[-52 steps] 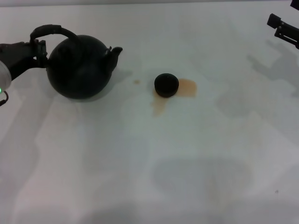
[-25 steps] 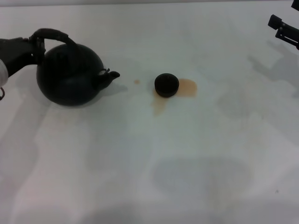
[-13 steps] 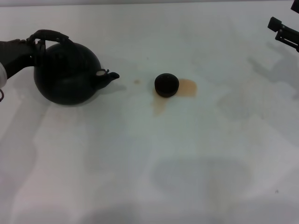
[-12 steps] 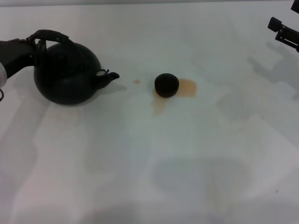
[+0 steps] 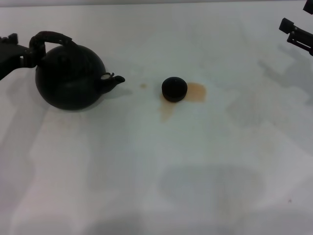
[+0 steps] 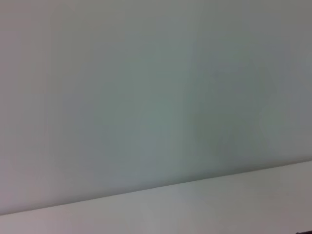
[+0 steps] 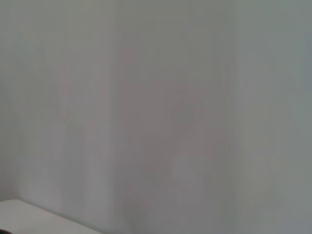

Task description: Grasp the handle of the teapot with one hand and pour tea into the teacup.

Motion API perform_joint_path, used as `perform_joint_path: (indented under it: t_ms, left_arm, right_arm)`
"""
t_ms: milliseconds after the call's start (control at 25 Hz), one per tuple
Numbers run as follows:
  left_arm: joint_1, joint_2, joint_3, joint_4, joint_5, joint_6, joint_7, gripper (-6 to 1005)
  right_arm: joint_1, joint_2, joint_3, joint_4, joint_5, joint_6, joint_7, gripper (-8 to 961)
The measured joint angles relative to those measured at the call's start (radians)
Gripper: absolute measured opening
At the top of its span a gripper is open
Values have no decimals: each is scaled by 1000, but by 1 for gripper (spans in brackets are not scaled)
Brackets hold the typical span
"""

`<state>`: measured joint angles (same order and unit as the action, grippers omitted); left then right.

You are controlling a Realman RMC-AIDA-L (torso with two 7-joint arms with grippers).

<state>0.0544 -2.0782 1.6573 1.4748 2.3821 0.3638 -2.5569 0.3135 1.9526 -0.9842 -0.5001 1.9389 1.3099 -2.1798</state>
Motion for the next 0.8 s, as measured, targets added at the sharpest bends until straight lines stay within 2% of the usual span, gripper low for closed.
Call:
perform_joint_path:
  t_ms: [80, 280, 520, 800]
  left_arm:
    - [23, 1, 14, 17, 0, -10, 18, 552]
    - [82, 0, 75, 50, -1, -52, 72, 790]
    - [147, 1, 101, 58, -15, -97, 76, 837]
    - [231, 8, 199, 54, -44, -317, 136, 875]
  right_arm:
    - [-1, -1, 2, 0, 0, 0, 0, 854]
    - [-12, -11, 8, -3, 0, 0, 0, 854]
    - [-5, -30, 10, -5, 0, -7, 10, 854]
    - [-12, -62, 53, -5, -3, -37, 25, 854]
